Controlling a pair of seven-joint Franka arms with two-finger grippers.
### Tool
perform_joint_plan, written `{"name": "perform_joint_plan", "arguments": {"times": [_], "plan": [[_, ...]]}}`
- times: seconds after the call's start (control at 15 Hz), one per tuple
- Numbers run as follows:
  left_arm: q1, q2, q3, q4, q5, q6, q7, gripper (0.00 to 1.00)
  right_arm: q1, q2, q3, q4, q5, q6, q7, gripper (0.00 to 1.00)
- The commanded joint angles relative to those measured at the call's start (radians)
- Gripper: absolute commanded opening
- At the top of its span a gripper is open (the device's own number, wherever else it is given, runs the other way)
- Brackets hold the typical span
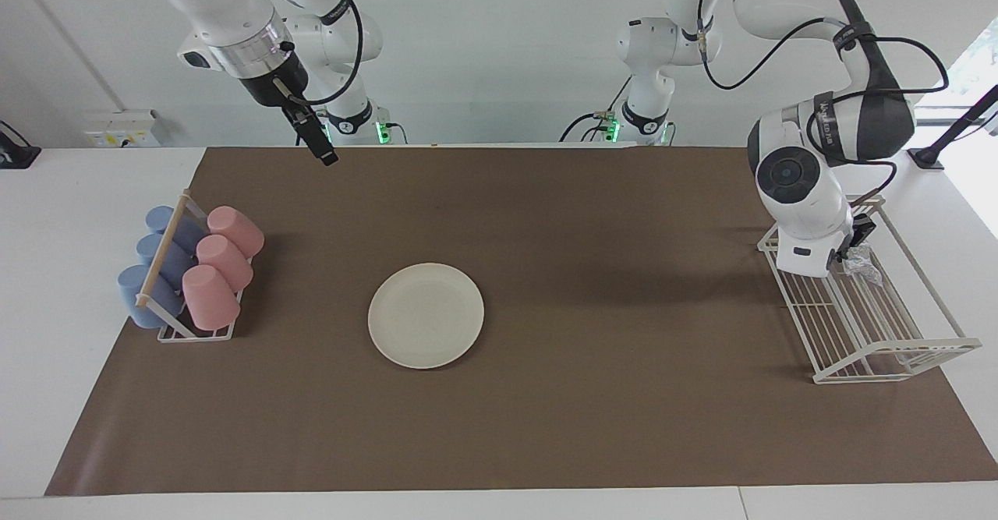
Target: Wipe plate with sponge
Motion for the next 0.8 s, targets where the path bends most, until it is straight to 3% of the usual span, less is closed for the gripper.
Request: {"name": "perform_joint_plan", "arguments": {"times": [0.0, 0.27, 0.53, 0.73], "plan": [[-0.010, 0.002, 0.011, 0.136, -0.173, -0.145, 0.022, 0.00, 0.000, -0.027, 0.001, -0.028, 0.019, -0.008, 0.097, 1.00], [0.042, -0.087, 0.023, 0.179, -0.503, -0.226, 0.008, 0.00, 0.005, -0.026, 0.021, -0.020, 0.019, -0.013, 0.217, 1.00], [0.128, -0.132, 0.023, 0.173, -0.848, -0.222, -0.118, 0.00, 0.005, -0.027, 0.068, -0.015, 0.019, -0.014, 0.263, 1.00], [0.178, -0.164, 0.023, 0.134, -1.032, -0.182, -0.145, 0.00, 0.005, -0.026, 0.120, -0.006, 0.017, -0.010, 0.366, 1.00]]}}
